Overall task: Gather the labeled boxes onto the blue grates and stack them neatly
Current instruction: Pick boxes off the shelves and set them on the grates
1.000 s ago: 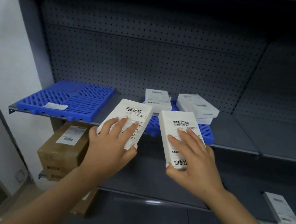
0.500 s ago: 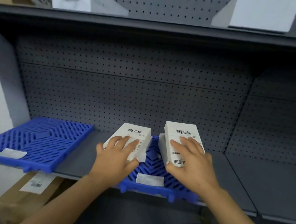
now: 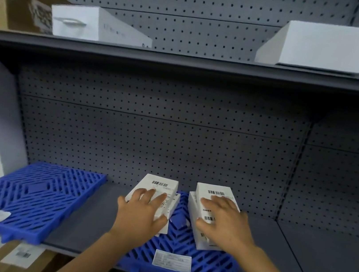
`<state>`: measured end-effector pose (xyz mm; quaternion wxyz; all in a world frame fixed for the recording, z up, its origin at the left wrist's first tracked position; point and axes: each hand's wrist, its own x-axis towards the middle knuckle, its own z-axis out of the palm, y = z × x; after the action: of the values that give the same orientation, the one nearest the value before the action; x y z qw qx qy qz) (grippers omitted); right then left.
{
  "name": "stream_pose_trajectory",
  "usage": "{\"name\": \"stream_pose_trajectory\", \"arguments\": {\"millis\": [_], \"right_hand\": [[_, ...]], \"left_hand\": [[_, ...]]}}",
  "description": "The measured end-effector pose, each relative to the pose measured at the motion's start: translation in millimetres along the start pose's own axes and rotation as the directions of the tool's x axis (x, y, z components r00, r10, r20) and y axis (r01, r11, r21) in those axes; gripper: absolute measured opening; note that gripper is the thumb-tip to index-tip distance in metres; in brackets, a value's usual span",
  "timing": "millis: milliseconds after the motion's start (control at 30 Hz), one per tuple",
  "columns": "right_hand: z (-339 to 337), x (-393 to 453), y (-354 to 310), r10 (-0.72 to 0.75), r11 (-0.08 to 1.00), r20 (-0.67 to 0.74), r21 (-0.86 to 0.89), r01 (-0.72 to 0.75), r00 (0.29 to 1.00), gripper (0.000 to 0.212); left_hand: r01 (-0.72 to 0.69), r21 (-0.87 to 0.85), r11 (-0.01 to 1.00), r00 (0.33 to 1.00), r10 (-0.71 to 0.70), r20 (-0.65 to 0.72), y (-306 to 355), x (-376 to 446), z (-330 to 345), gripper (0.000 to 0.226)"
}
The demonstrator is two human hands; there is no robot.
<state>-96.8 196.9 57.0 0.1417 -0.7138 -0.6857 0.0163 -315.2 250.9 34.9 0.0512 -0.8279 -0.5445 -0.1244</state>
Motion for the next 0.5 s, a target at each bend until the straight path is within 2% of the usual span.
{"name": "stream_pose_trajectory", "arguments": {"millis": [133, 233, 333, 433, 500], "right_hand": [[7.7, 2.1, -0.1, 0.009, 0.998, -0.025, -0.054, -0.011, 1.000, 0.092], [10.8, 3.5, 1.3, 0.006, 0.998, -0.046, -0.070, -0.009, 0.999, 0.092], [10.8, 2.1, 0.8, -0.004, 0.996, -0.055, -0.092, -0.001, 0.998, 0.091], [8.2, 2.9, -0.1, 0.001, 0.994, -0.017, -0.109, -0.003, 1.000, 0.090], [3.7, 3.6, 0.9, 0.000, 0.992, 0.013, -0.127, 0.002, 1.000, 0.081]], "left_hand": [[0.001, 0.006, 1.000, 1.000, -0.001, -0.019, -0.7, 0.9, 3.9, 0.085], [0.000, 0.012, 1.000, 1.000, 0.000, 0.005, -2.3, 1.1, 4.4, 0.084], [-0.010, 0.009, 1.000, 1.000, 0.010, 0.017, -2.7, -0.1, 3.5, 0.071], [-0.031, 0.008, 0.999, 0.999, 0.031, 0.024, -3.3, 0.2, 1.3, 0.065], [-0.043, 0.006, 0.999, 0.998, 0.043, 0.045, -3.7, 0.9, -2.0, 0.066]]}}
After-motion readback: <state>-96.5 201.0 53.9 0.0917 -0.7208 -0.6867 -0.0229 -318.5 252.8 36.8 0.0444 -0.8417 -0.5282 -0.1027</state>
